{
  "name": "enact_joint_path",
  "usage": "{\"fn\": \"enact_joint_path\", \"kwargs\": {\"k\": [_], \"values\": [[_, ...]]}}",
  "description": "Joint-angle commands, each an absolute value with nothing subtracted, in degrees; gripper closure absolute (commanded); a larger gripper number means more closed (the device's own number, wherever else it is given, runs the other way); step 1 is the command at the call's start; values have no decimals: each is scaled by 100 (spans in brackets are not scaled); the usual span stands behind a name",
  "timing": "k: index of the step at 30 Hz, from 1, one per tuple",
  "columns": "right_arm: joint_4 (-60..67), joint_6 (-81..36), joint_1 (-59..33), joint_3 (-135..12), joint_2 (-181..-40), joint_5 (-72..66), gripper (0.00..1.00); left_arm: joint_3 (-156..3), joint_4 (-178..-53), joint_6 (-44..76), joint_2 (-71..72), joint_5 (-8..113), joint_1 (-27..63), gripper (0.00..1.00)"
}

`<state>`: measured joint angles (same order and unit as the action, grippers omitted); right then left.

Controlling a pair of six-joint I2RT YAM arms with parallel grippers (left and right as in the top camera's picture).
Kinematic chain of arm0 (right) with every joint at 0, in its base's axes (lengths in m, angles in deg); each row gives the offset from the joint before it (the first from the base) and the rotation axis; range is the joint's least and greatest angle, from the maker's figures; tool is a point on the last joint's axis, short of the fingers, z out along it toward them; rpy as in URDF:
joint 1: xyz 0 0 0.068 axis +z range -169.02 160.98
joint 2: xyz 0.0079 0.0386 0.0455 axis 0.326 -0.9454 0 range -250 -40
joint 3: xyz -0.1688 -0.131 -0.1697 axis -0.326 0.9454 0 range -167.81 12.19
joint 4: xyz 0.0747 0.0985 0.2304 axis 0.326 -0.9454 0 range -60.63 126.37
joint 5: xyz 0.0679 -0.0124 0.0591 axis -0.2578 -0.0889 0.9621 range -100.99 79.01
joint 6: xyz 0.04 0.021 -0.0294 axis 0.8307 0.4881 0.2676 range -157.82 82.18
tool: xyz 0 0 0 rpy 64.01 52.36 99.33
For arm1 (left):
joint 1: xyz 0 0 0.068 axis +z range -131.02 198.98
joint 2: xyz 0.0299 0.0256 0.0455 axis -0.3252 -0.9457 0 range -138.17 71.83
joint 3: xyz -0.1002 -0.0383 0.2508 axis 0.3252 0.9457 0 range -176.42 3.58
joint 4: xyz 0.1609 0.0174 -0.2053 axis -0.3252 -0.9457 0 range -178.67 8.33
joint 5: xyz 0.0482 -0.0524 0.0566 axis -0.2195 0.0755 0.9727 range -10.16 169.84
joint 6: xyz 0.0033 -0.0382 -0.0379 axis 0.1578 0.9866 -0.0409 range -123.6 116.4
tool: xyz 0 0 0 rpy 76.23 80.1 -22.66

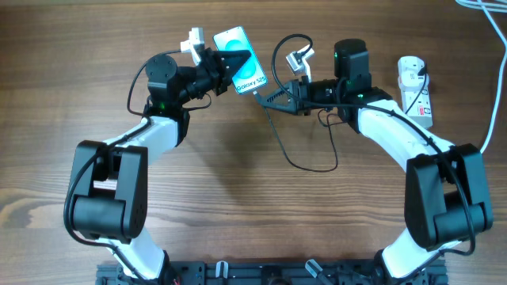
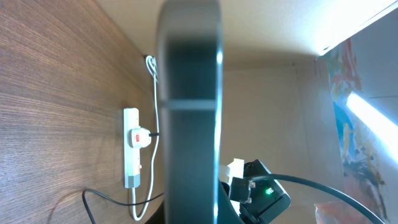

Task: Plug charger to phone and switch on socket

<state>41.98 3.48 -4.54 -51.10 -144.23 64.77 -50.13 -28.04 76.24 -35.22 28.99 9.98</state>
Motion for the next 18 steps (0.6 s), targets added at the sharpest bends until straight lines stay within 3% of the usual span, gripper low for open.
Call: {"fn": "enact_joint_path", "kwargs": {"k": [1,12,18], "values": [[4327,850,-441,-5079,-14255,6517,96,-5164,-2743,7639,-3480,3056,972,96],[4436,1014,-822,-4522,-13831,6689,96,-5164,-2743,7615,-3487,3194,972,96],[6705,2431,-1071,-3499,-13341,6685,96,-5164,-2533,7619,-3705,3144,823,96]]}}
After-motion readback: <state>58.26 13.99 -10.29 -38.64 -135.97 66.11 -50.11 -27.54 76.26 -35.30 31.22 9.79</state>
